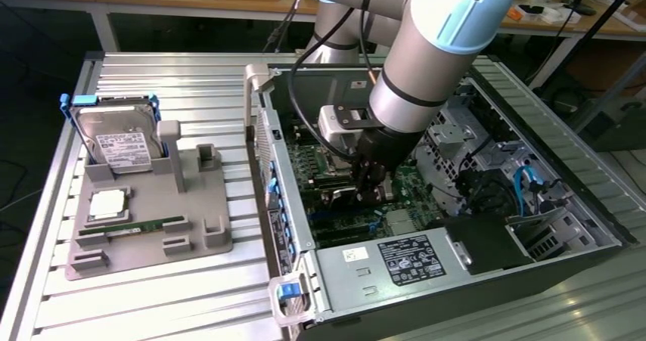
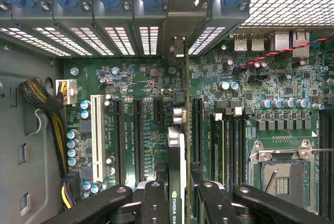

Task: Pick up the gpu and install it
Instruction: 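Insert the gpu into the slot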

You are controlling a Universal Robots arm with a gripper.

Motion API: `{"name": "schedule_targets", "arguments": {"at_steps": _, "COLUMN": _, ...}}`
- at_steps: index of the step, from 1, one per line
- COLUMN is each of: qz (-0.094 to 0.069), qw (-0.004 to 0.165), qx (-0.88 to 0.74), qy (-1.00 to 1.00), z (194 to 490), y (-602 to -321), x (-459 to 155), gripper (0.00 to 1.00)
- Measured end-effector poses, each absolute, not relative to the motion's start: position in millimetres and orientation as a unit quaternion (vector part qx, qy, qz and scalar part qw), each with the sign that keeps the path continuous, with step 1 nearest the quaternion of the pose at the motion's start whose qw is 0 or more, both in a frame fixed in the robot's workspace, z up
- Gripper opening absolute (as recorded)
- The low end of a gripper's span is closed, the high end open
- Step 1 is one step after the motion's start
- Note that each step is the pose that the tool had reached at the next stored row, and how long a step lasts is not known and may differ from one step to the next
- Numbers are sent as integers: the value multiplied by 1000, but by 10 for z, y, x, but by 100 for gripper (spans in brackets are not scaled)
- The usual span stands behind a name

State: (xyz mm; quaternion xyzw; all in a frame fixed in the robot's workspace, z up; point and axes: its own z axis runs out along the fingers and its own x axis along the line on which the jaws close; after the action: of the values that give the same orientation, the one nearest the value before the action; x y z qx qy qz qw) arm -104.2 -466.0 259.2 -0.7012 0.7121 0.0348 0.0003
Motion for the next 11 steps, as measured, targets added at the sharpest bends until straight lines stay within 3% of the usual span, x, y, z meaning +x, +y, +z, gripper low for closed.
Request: {"name": "schedule_targets", "arguments": {"at_steps": 11, "qz": 35, "qw": 0, "qx": -701, "qy": 712, "z": 2591, "y": -4660, "x": -1042, "gripper": 27}}
